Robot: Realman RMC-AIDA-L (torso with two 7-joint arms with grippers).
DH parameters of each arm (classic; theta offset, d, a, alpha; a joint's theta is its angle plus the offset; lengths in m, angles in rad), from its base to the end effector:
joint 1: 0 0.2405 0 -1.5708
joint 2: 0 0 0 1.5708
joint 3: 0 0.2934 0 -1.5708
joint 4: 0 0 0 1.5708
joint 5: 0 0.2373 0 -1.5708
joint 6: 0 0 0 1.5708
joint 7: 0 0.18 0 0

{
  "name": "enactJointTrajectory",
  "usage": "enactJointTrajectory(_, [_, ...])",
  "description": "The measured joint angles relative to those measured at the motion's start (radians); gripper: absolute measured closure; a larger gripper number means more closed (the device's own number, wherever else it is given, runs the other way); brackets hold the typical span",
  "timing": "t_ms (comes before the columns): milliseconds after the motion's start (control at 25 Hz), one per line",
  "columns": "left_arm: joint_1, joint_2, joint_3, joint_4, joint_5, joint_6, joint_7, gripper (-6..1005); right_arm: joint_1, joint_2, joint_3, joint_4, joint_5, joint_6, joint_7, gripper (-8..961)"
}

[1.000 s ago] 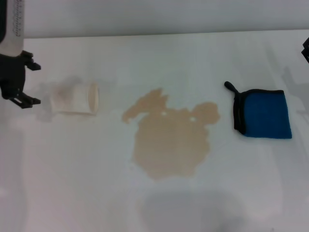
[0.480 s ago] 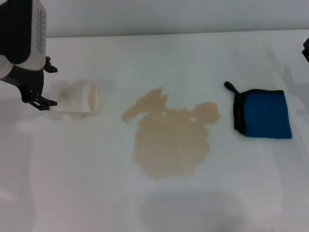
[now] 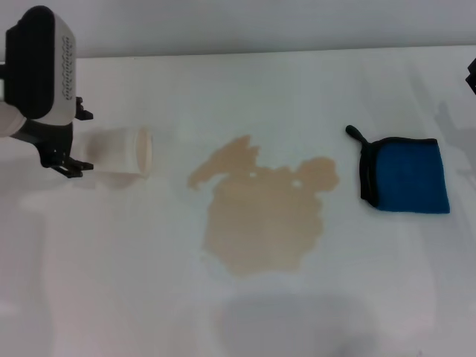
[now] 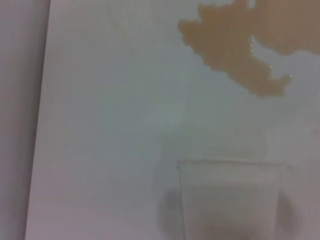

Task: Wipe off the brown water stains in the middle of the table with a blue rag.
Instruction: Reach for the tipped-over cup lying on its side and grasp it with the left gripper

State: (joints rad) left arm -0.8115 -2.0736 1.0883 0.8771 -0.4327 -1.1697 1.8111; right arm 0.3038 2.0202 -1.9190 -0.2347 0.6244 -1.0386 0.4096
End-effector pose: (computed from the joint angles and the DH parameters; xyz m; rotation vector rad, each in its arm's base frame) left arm -0.2530 0.4940 -0.0483 -2.6830 0.4379 0.6954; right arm 0.4438 0.3674 0.0026 -1.3323 0.8541 0.7555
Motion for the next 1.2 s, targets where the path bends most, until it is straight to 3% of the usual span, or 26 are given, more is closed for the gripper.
enactJointTrajectory(360, [0.001, -0.001, 0.050, -0.044, -0.056, 0.075, 0.020, 138, 0.001, 0.000, 0.000, 0.000, 0.000, 0.000, 0.000, 89])
enactJointTrajectory(1200, [-0.013, 0.005, 0.045, -0.199, -0.162, 0.220, 0.127, 137, 0.006, -0.002, 0.000, 0.000, 0.000, -0.005, 0.000, 89])
